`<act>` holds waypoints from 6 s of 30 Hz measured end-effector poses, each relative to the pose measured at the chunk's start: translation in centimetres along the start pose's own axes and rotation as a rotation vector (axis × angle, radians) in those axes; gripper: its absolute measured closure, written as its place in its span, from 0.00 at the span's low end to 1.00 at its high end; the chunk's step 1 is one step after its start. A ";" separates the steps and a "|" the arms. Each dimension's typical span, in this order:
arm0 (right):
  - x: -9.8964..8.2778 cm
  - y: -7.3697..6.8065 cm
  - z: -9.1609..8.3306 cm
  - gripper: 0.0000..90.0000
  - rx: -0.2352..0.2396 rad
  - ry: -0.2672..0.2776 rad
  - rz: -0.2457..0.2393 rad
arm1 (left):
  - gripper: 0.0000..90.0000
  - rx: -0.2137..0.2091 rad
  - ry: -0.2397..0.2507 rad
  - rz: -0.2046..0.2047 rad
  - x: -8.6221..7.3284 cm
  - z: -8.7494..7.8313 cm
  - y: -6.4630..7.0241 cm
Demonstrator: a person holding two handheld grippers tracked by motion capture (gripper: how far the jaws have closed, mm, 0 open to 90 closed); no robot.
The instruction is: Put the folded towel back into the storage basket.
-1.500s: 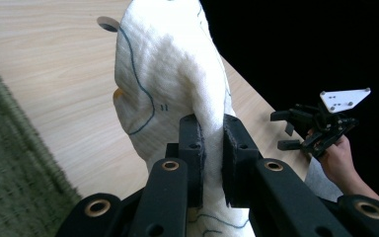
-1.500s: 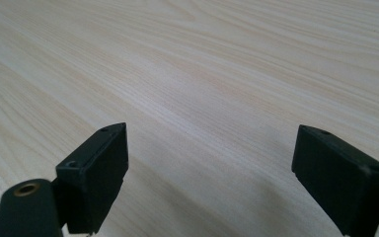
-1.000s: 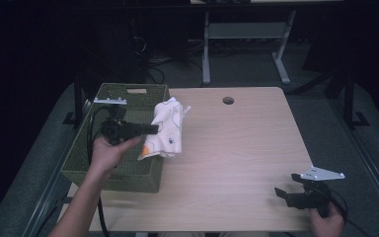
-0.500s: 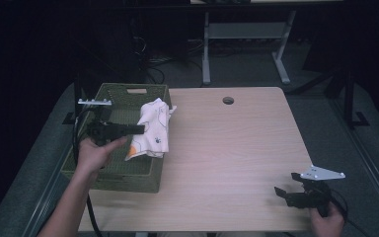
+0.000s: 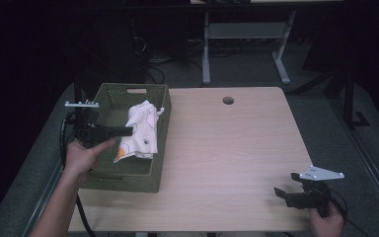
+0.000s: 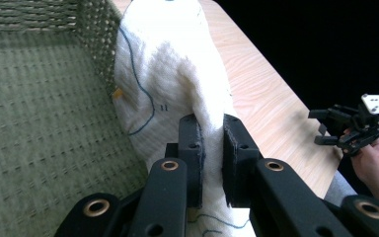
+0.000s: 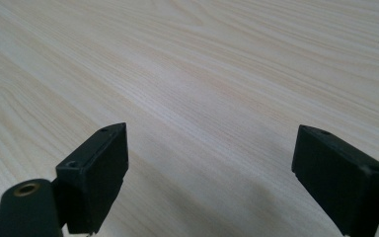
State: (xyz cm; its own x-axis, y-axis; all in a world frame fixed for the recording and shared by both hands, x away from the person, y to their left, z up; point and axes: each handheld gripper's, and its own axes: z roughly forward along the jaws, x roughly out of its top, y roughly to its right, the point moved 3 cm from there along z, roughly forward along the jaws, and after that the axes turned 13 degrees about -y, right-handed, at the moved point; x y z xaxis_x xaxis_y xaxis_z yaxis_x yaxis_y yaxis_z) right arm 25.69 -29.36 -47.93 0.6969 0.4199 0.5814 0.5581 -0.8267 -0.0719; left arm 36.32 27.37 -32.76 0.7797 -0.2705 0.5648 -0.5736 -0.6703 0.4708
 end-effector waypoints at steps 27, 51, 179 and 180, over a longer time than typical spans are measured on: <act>0.1 -0.2 -0.1 0.15 -0.006 -0.005 -0.011 | 0.91 0.081 -0.068 -0.020 -1.1 0.1 -3.2; 0.1 -0.5 0.0 0.15 -0.007 -0.014 -0.023 | 0.67 0.202 -0.121 -0.021 -1.2 1.1 -4.6; 0.0 -0.5 -0.2 0.15 0.003 -0.007 -0.025 | 0.41 0.045 -0.132 0.316 3.0 15.7 14.4; 0.0 -0.5 -0.2 0.15 0.004 -0.007 -0.025 | 0.41 0.039 -0.133 0.313 2.9 15.8 14.5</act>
State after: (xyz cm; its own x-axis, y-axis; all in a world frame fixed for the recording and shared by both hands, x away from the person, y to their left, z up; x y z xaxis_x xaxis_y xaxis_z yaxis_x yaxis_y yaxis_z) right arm 25.35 -29.07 -47.68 0.6856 0.4429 0.5777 0.5771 -0.8144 -0.0604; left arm 34.21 5.93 -35.00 0.5950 -0.5532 0.5831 -0.7821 -0.5657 0.2614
